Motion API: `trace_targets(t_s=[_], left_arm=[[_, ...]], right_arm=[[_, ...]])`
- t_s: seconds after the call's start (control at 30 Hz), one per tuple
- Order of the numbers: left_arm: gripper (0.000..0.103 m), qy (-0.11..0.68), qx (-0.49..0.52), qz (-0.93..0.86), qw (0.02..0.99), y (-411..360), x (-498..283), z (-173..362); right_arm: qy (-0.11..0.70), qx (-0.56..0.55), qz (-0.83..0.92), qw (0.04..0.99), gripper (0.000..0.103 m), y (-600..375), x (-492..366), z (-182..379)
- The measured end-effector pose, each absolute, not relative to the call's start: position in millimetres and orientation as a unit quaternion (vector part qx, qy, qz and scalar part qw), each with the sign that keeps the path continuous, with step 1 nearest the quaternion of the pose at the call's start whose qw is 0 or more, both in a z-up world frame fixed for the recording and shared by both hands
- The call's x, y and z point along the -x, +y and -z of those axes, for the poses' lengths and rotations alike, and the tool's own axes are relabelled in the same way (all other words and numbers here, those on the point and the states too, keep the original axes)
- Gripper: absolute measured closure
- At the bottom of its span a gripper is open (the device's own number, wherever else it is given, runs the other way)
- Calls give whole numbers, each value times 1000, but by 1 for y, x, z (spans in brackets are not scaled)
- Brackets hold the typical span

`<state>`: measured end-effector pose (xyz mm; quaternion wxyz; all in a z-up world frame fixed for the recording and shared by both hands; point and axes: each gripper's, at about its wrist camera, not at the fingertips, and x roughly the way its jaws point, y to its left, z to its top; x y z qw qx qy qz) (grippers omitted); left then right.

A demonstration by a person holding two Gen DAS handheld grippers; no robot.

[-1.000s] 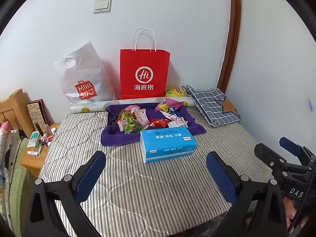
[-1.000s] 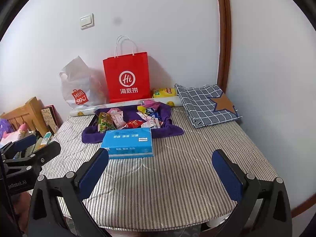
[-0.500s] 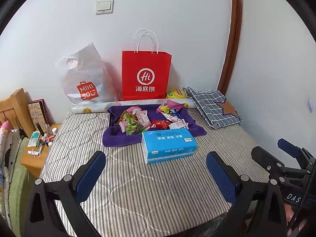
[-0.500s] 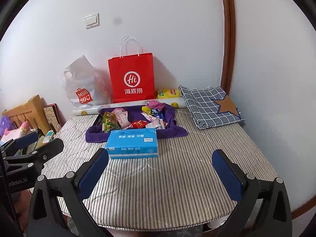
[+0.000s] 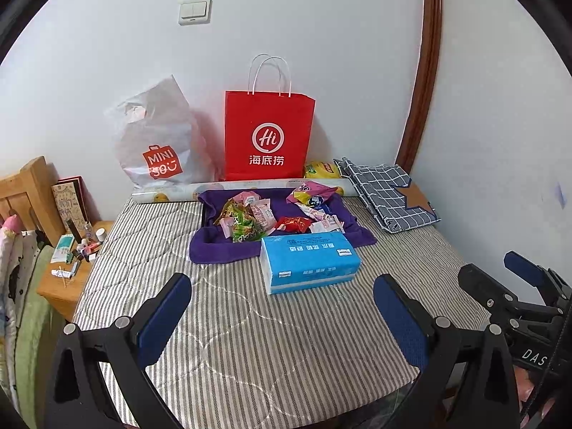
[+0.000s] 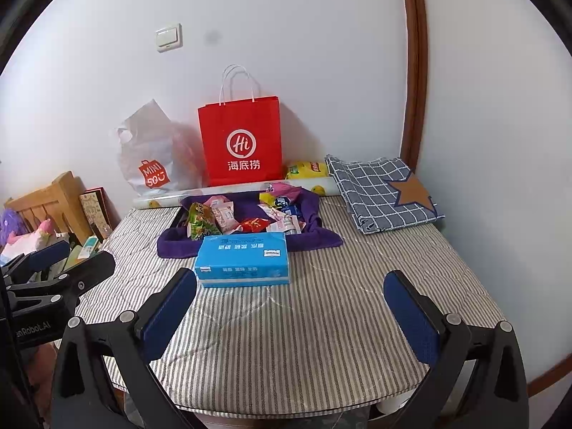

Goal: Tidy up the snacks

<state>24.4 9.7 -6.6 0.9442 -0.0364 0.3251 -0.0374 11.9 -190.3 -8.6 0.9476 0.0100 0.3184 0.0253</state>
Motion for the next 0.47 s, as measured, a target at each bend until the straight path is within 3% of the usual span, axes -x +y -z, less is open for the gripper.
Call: trace_targets(t_s=[0.47], left_arm=[[0,322,43,31,945,18,-20,7]], right_arm=[[313,-8,-30,949,0,-186,-9,6]])
